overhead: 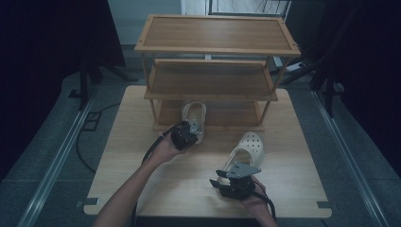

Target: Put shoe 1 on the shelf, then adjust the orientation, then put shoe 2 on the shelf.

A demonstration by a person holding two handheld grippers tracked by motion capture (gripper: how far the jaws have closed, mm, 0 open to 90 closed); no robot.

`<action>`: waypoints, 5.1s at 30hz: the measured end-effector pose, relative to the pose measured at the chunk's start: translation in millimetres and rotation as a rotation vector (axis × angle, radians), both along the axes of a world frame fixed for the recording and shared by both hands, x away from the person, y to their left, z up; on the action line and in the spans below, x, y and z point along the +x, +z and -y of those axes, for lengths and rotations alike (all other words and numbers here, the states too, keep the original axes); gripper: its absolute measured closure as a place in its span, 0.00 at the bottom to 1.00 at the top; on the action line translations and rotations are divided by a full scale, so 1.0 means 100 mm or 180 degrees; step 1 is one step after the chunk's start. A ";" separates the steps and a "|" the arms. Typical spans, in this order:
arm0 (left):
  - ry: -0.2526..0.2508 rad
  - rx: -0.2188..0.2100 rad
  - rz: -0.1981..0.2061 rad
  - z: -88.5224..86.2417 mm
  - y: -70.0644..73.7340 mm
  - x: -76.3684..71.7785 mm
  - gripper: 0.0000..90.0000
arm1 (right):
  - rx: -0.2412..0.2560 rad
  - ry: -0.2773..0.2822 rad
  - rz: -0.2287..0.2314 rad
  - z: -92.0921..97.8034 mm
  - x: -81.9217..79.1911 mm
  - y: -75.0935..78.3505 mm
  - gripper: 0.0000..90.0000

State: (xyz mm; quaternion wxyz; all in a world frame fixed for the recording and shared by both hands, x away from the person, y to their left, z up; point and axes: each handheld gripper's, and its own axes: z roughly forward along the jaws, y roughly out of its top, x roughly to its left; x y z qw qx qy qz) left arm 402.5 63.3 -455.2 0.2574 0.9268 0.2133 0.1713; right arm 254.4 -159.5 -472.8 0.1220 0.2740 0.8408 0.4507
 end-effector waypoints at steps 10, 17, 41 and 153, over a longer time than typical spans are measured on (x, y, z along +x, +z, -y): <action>0.0171 -0.0018 0.0099 0.10 -0.01 0.21 1.00 | 0.0000 0.0002 -0.0014 0.01 0.01 0.00 0.64; 0.0272 -0.0015 0.0126 0.14 -0.03 0.36 1.00 | 0.0009 -0.0011 -0.0011 0.03 0.01 0.00 0.64; 0.0279 -0.0340 -0.0010 -0.35 -0.08 -0.34 0.63 | 0.0041 -0.0043 -0.0005 0.07 0.05 0.02 0.64; 0.0528 -0.1219 -0.0285 -0.94 -0.31 -1.19 0.49 | -0.1319 0.0711 -0.0252 0.94 1.00 0.74 0.60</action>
